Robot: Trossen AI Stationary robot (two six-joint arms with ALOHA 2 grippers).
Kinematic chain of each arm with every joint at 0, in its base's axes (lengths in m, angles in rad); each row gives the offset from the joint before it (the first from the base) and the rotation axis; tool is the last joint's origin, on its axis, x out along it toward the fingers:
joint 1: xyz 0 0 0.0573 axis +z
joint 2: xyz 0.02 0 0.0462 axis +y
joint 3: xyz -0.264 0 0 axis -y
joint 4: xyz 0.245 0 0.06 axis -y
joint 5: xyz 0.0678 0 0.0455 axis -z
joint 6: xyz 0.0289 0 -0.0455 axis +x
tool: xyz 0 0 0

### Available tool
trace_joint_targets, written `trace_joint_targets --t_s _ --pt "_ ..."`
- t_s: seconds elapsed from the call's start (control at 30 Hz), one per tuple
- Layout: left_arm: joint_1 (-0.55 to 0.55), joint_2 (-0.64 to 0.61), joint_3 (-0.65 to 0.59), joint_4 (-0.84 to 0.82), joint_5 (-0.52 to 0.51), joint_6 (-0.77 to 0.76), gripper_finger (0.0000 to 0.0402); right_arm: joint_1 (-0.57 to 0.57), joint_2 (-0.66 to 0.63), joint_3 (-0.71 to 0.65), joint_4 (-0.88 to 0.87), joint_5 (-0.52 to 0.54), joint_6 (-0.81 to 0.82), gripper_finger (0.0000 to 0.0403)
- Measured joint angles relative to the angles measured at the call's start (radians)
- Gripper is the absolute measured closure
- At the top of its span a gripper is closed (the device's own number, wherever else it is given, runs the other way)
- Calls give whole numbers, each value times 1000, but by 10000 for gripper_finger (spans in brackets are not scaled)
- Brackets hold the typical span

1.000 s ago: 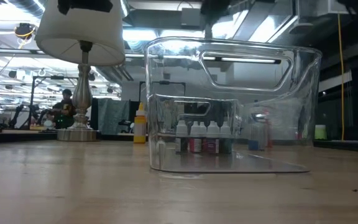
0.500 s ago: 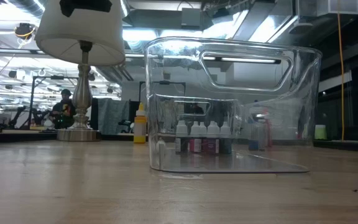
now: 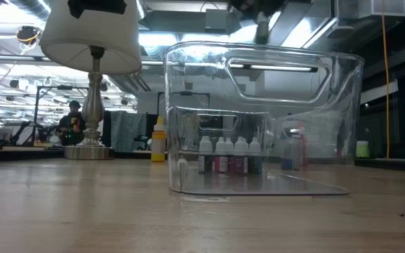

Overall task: Pick & Place food coloring
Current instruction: Put the small green food coloring bottle into the transparent container

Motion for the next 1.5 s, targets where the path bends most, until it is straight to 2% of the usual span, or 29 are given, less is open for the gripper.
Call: trace_joint_targets --t_s 0.73,1.07,1.5 --pt "0 0 0 0 0 -29 343 -14 272 0 191 62 113 347" --pt "0 0 0 0 0 -34 343 -14 371 0 204 97 194 347" --pt "0 0 0 0 0 -34 343 -6 402 1 214 114 228 347"
